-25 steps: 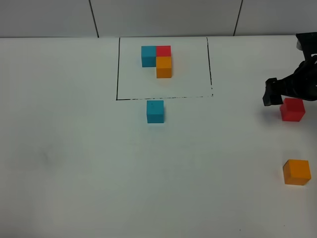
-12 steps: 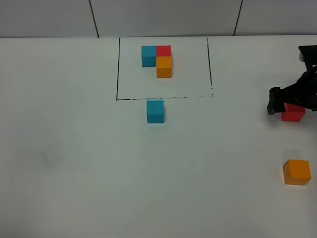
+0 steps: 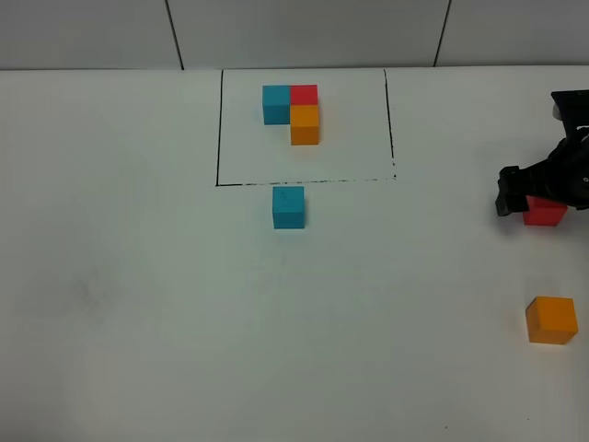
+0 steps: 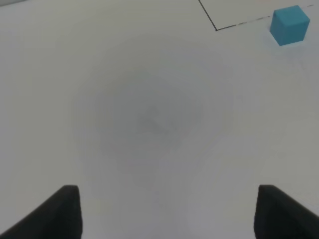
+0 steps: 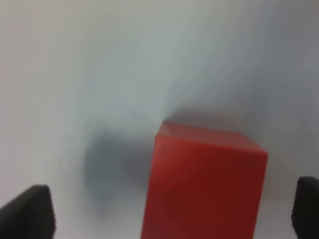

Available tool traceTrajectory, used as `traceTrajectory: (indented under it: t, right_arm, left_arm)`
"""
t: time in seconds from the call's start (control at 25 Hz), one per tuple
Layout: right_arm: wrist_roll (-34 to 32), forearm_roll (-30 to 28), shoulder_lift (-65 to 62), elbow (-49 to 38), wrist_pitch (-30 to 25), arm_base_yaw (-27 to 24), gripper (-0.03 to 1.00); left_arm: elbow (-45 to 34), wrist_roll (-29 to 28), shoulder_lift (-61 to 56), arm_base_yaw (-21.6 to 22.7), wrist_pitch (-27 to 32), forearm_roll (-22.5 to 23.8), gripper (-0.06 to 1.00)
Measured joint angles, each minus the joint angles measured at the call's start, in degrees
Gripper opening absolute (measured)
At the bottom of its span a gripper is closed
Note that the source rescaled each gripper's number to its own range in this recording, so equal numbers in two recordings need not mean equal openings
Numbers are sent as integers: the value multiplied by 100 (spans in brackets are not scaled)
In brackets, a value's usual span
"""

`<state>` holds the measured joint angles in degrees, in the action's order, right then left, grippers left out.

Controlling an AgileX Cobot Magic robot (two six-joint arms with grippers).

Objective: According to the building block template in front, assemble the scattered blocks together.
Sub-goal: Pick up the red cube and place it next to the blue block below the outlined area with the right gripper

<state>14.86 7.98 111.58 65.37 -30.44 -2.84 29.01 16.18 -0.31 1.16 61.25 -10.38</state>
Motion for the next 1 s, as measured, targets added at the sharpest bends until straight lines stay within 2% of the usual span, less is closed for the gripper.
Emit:
traceTrajectory:
  t: [0.16,0.76,0.8,1.0]
  right_arm:
    - [0,0,0,0,12,0,81]
    - [6,1,0,0,-55,0,5]
    - [6,-12,0,0,-68,0,1]
    - [6,-64,0,6,-87,0,1]
  left_arm:
    - [0,0,0,0,0,0,62]
    - [0,5,0,0,0,0,62]
    - [0,5,0,0,0,0,62]
    - [0,5,0,0,0,0,62]
